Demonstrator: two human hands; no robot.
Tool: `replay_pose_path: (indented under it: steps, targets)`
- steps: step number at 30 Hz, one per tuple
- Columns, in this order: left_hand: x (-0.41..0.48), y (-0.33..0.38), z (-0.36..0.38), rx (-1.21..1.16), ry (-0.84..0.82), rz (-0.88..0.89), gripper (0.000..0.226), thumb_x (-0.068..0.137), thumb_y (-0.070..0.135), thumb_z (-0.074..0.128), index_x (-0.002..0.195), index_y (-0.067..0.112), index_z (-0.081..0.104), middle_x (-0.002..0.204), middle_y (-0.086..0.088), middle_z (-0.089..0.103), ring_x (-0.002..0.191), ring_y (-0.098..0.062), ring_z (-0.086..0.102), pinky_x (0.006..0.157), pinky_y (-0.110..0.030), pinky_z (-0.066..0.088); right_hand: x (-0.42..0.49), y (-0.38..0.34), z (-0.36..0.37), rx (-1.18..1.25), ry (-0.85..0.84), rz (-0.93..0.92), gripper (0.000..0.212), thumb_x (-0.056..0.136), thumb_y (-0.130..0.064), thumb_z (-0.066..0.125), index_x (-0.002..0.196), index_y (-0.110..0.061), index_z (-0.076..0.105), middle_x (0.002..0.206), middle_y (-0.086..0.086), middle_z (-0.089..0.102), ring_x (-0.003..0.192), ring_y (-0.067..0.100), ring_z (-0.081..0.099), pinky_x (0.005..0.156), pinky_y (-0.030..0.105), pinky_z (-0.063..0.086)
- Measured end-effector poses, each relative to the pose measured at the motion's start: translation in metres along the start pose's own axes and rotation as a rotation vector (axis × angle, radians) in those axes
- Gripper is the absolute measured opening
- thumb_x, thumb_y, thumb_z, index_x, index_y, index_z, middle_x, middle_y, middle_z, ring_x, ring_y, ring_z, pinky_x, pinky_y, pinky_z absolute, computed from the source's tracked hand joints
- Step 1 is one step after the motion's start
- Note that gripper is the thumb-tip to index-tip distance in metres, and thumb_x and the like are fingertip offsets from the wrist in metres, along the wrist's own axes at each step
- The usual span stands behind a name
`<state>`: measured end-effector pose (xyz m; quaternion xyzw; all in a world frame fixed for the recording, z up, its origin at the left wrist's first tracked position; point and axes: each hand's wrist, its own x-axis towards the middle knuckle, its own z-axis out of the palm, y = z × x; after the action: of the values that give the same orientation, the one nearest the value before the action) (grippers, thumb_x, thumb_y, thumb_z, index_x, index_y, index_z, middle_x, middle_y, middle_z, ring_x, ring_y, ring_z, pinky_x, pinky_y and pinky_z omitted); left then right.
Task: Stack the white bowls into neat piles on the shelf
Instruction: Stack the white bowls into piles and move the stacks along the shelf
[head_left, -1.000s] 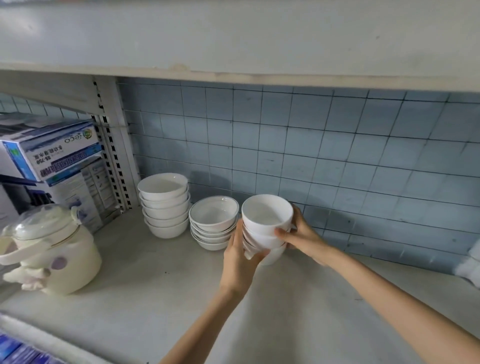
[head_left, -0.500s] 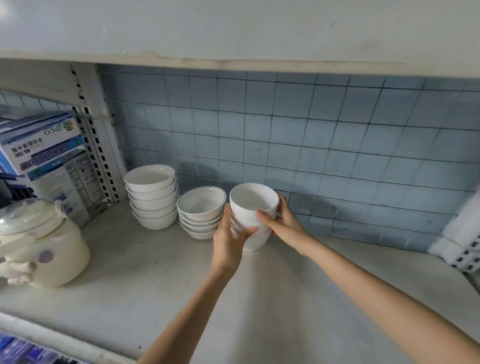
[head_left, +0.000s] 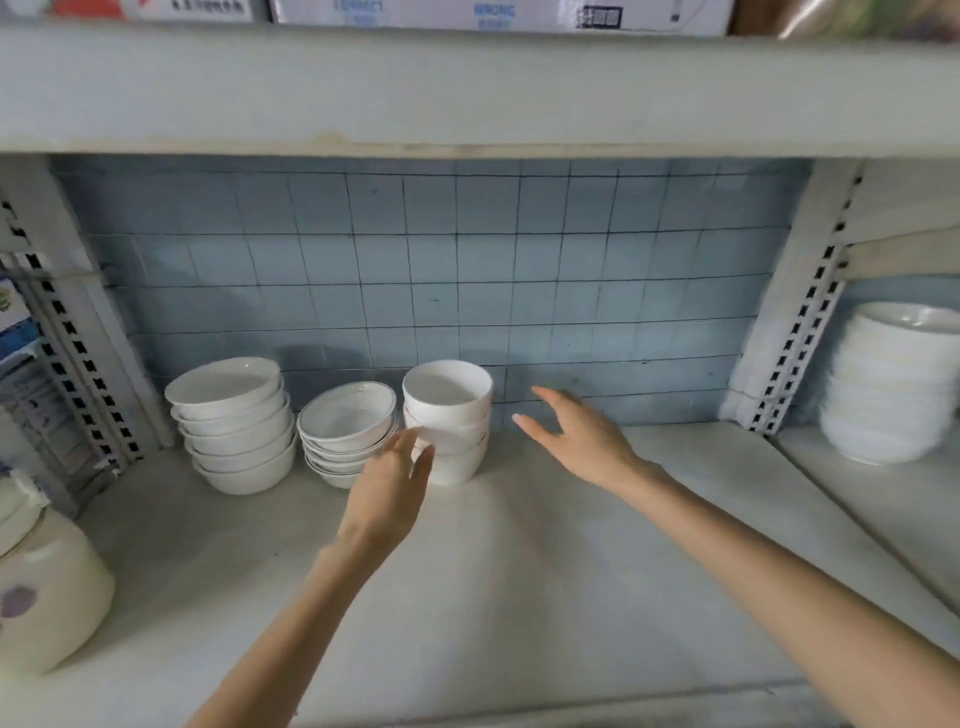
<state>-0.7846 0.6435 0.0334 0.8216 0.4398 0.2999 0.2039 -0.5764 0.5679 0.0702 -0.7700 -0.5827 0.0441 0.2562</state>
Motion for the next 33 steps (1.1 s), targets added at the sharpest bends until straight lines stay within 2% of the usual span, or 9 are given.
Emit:
replay_pose_path:
  steps: [4, 8, 9, 12, 14, 19, 23, 28, 33]
  targets:
    - [-0.016, 0.01, -0.034, 0.299, 0.043, 0.179, 0.043, 0.097, 0.039, 0.039, 0.12, 0.009, 0.059, 0.115, -0.009, 0.066, 0.102, -0.033, 0.063, 0.081, -0.039, 0.048, -0.041, 0.028, -0.035, -0.397, 0.123, 0.022, 0.064, 0.091, -0.062, 0.031, 0.14, -0.021, 0.037, 0.144, -0.003, 0.043, 0.132, 0.018, 0.038, 0.107, 0.039, 0.031]
    - [-0.015, 0.009, -0.041, 0.434, 0.04, 0.291, 0.066, 0.087, 0.052, 0.027, 0.121, 0.006, 0.06, 0.118, -0.013, 0.066, 0.102, -0.034, 0.064, 0.085, -0.046, 0.05, -0.09, 0.058, -0.071, -0.582, 0.108, 0.188, 0.1, 0.072, -0.08, -0.007, 0.145, -0.022, 0.028, 0.151, 0.0, 0.032, 0.14, 0.019, 0.027, 0.113, 0.046, 0.019]
    - [-0.015, 0.014, -0.042, 0.454, 0.027, 0.297, 0.067, 0.087, 0.053, 0.027, 0.122, 0.006, 0.06, 0.121, -0.014, 0.064, 0.106, -0.034, 0.063, 0.088, -0.048, 0.049, -0.103, 0.065, -0.08, -0.589, 0.153, 0.212, 0.098, 0.073, -0.079, -0.005, 0.143, -0.021, 0.033, 0.147, 0.002, 0.04, 0.137, 0.02, 0.035, 0.112, 0.045, 0.022]
    - [-0.016, 0.03, -0.042, 0.473, 0.05, 0.337, 0.066, 0.087, 0.052, 0.028, 0.12, 0.005, 0.06, 0.119, -0.014, 0.065, 0.104, -0.035, 0.064, 0.085, -0.048, 0.05, -0.14, 0.084, -0.103, -0.587, 0.346, 0.219, 0.059, 0.092, -0.055, 0.034, 0.132, -0.014, 0.049, 0.127, 0.008, 0.06, 0.118, 0.025, 0.055, 0.105, 0.047, 0.036]
    - [-0.016, 0.046, -0.041, 0.453, 0.056, 0.346, 0.062, 0.087, 0.05, 0.032, 0.12, 0.005, 0.061, 0.118, -0.014, 0.066, 0.101, -0.036, 0.065, 0.082, -0.048, 0.051, -0.164, 0.096, -0.119, -0.588, 0.396, 0.264, 0.052, 0.094, -0.046, 0.041, 0.135, -0.014, 0.047, 0.135, 0.007, 0.055, 0.122, 0.025, 0.052, 0.103, 0.048, 0.038]
    - [-0.021, 0.09, -0.025, 0.469, 0.05, 0.402, 0.056, 0.087, 0.045, 0.04, 0.117, 0.003, 0.061, 0.114, -0.016, 0.067, 0.094, -0.038, 0.066, 0.079, -0.047, 0.052, -0.215, 0.136, -0.154, -0.603, 0.199, 0.51, 0.064, 0.094, -0.056, 0.021, 0.15, -0.027, 0.009, 0.158, -0.004, 0.009, 0.145, 0.016, 0.01, 0.116, 0.043, 0.009]
    - [-0.033, 0.133, 0.0, 0.419, 0.072, 0.411, 0.047, 0.087, 0.029, 0.063, 0.125, 0.003, 0.057, 0.124, -0.017, 0.061, 0.111, -0.039, 0.059, 0.092, -0.049, 0.045, -0.257, 0.163, -0.184, -0.664, 0.228, 0.542, 0.063, 0.095, -0.055, 0.019, 0.149, -0.024, 0.011, 0.158, -0.005, 0.012, 0.143, 0.013, 0.014, 0.118, 0.041, 0.009]
    - [-0.057, 0.198, 0.039, 0.36, 0.055, 0.416, 0.051, 0.086, 0.03, 0.064, 0.128, 0.002, 0.055, 0.128, -0.02, 0.059, 0.113, -0.042, 0.057, 0.097, -0.054, 0.041, -0.309, 0.204, -0.221, -0.658, 0.211, 0.587, 0.064, 0.094, -0.058, 0.019, 0.15, -0.026, 0.01, 0.158, -0.004, 0.007, 0.144, 0.015, 0.011, 0.118, 0.042, 0.009]
    - [-0.091, 0.264, 0.079, 0.312, 0.03, 0.424, 0.054, 0.088, 0.037, 0.058, 0.131, 0.004, 0.054, 0.131, -0.018, 0.057, 0.115, -0.039, 0.057, 0.096, -0.051, 0.043, -0.356, 0.244, -0.262, -0.7, 0.264, 0.584, 0.064, 0.093, -0.059, 0.022, 0.147, -0.024, 0.023, 0.152, -0.005, 0.029, 0.137, 0.015, 0.029, 0.115, 0.039, 0.022]
